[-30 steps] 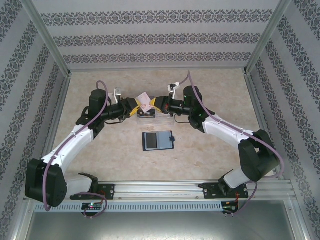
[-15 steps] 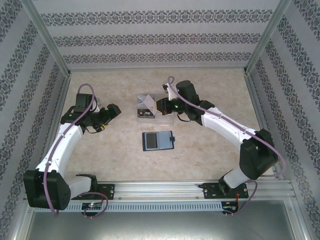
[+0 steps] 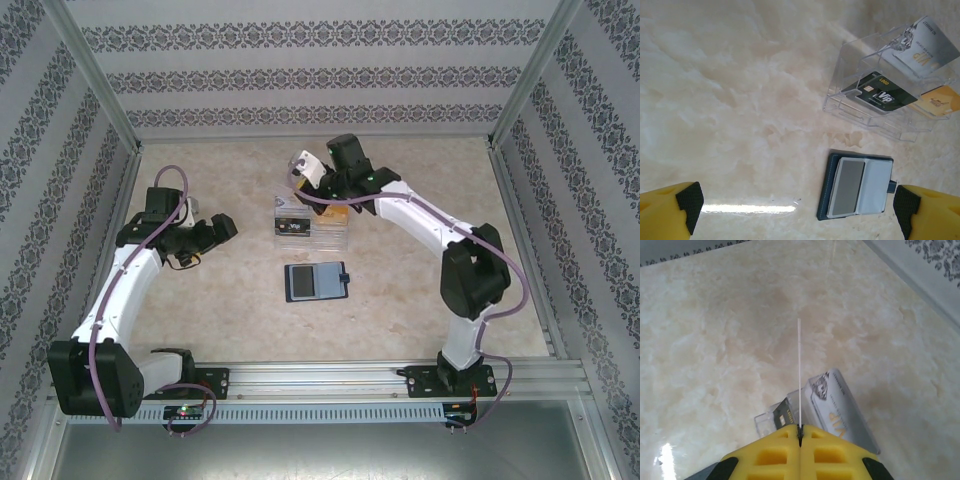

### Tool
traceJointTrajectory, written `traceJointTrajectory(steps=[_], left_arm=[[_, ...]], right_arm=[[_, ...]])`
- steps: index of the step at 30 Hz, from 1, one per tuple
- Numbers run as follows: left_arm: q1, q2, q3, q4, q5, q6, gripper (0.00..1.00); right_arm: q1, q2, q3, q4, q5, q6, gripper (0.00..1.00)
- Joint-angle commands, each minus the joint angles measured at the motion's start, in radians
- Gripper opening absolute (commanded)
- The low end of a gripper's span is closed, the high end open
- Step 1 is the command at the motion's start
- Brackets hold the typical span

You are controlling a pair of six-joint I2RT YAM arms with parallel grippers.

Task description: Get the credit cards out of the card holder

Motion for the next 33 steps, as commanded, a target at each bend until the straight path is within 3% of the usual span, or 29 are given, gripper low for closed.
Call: traceJointTrajectory(steps=[1,8,33], left_arm=[[0.016,0.006,-0.007,-0.018,0.005,0.038,0.99],[0.019,0.021,-0.003,-0.012,-0.017,0.032,0.99],[0.021,0.048,-0.035,0.046,0.016,-0.008,0.99]], right_arm=[[-0.023,0.064,0.094,-0.095,-0.055,-0.178,0.0],[-0.058,0.123,0.159,-0.12,-0.125,-0.244,0.0],[-0.096,0.28,0.316,-0.29,-0.169,-0.334,0.0]])
